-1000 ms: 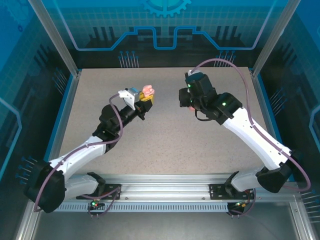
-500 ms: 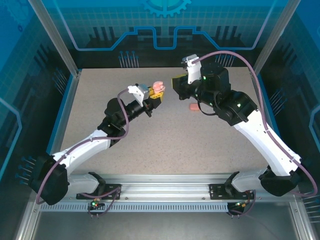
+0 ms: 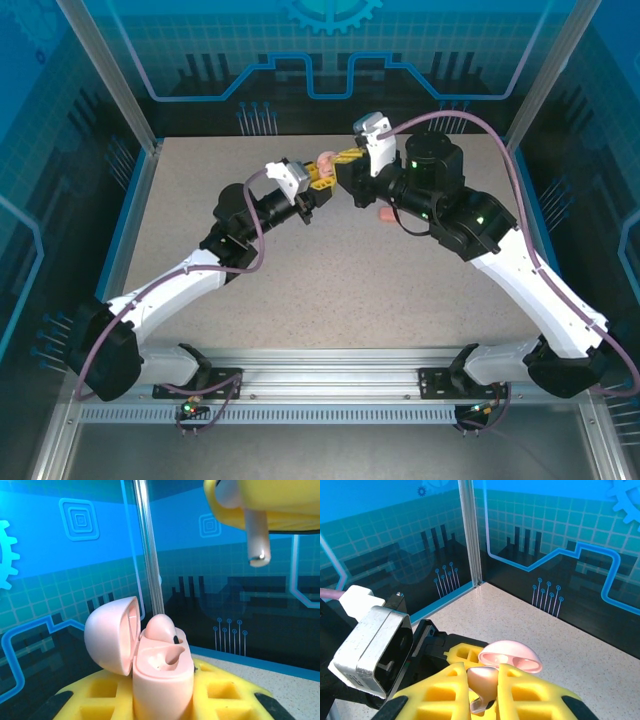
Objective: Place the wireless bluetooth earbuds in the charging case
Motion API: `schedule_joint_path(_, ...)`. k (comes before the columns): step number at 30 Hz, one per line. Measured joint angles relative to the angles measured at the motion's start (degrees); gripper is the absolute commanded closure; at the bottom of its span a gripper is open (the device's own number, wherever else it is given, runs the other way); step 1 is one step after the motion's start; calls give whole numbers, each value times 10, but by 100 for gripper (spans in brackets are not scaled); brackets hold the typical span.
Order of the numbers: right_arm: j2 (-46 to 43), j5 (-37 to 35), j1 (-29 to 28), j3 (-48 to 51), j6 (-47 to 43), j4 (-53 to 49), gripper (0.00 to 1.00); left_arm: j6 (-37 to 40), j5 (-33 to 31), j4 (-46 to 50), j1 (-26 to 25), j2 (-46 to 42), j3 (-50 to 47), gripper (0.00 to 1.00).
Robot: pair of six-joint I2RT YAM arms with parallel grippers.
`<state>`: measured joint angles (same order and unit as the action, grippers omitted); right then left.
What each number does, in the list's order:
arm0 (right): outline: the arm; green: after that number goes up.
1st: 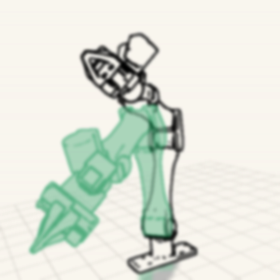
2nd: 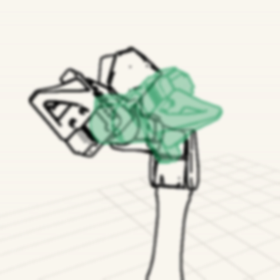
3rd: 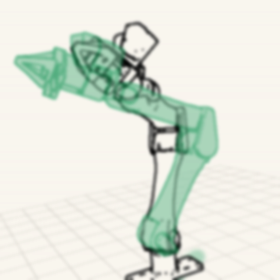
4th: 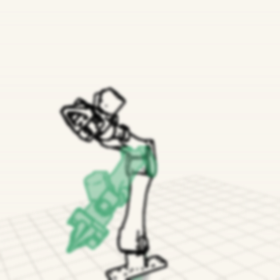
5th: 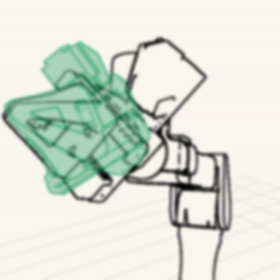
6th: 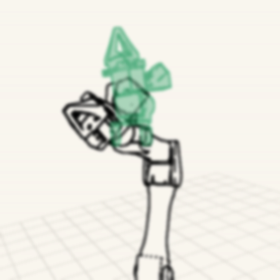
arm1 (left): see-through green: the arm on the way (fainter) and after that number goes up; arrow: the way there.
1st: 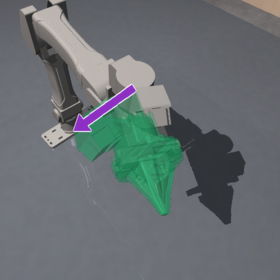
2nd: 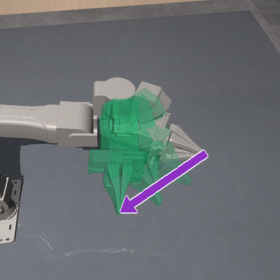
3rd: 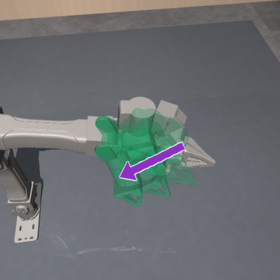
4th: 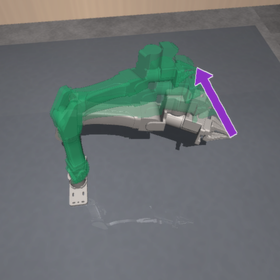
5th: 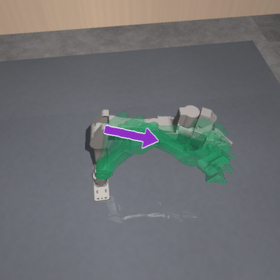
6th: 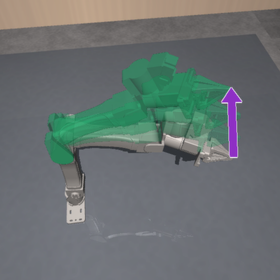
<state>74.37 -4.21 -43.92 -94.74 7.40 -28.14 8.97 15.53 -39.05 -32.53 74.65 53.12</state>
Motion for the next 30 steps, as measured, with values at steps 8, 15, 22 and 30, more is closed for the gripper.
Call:
schedule_joint_path(8,17,-5,-5,0,-22,1,85,5,9,9,-4,0,1,100)
schedule_joint_path(15,27,-23,-5,0,-32,1,86,6,9,15,-6,0,1,100)
schedule_joint_path(22,28,-33,-2,8,-34,1,86,6,9,15,-6,0,1,100)
schedule_joint_path(30,29,-30,12,22,-30,2,87,6,9,17,-6,0,1,100)
